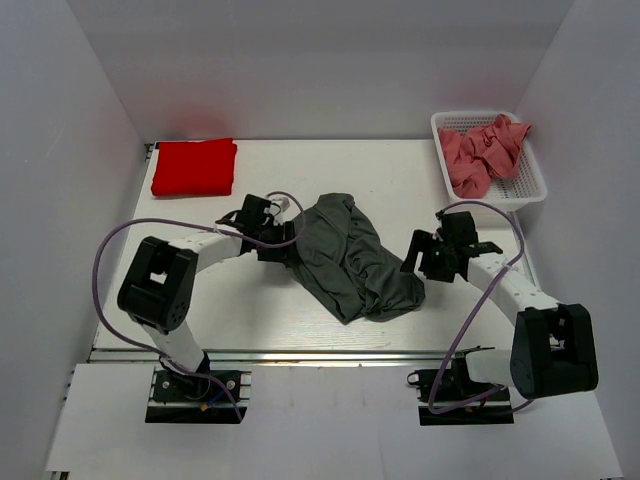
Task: Fold and stack the t-shirts
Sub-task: Flatten out the tshirt
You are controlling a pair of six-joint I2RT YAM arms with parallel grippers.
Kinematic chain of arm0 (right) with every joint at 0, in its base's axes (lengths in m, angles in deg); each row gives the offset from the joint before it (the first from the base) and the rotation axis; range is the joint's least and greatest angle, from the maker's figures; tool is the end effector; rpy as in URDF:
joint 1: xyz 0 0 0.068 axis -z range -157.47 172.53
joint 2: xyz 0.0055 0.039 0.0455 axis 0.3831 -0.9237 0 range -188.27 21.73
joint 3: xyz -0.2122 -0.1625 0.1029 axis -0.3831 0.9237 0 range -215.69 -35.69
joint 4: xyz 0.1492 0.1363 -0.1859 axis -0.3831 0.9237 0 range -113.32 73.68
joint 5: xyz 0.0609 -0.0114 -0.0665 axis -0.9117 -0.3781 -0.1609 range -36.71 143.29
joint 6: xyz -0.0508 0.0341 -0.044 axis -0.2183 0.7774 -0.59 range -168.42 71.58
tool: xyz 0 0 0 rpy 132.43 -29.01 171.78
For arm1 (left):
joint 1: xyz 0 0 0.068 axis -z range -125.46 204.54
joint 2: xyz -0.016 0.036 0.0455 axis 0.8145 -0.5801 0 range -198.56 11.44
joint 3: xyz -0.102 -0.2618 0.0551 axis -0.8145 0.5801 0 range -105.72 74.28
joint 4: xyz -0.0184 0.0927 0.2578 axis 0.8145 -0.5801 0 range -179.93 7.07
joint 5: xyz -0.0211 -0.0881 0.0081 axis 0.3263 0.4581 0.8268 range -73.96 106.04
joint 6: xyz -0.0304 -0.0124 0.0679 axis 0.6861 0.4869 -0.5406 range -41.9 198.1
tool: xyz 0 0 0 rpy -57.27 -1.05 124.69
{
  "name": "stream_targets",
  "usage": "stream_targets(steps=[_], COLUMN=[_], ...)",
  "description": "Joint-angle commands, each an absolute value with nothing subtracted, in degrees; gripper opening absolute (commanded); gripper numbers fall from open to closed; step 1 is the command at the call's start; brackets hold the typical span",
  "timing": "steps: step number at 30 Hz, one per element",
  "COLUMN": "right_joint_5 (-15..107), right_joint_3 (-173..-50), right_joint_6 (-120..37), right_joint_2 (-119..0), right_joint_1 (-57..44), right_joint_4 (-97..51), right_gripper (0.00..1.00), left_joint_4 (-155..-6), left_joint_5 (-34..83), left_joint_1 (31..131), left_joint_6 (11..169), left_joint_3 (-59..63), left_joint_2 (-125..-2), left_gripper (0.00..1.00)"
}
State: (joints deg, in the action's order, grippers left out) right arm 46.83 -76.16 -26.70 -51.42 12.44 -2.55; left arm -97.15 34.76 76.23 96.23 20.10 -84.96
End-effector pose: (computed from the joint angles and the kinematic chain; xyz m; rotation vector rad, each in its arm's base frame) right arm 0.2660 0.0546 0.1801 0.2097 2.5255 0.3666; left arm 0.3245 -0.1511 0.1483 0.2116 2.6145 -0.6749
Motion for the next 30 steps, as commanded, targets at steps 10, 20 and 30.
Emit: stream_targets(steps=[10,20,30], right_joint_5=[47.6,48.8,63.2], right_joint_3=[-73.7,-79.9,-91.2], right_joint_6=[-27.6,-24.3,-29.2], right_joint_2=[-56.2,-54.5,-36.5], right_joint_1=[7.5,5.9,6.1], right_joint_4=[-2.2,-9.9,-20.4], right_gripper=[0.36,0.00,0.00], left_joint_4=[-101.7,-104.4,-105.3], left_joint_5=[25.3,23.6,20.5], left_joint_1=[80.6,80.6,80.6], left_joint_6=[97.0,95.9,92.2], left_joint_3=[14.3,11.0,-0.9], left_joint_2=[-85.6,-78.7,-65.2], left_gripper=[0.00,0.00,0.00])
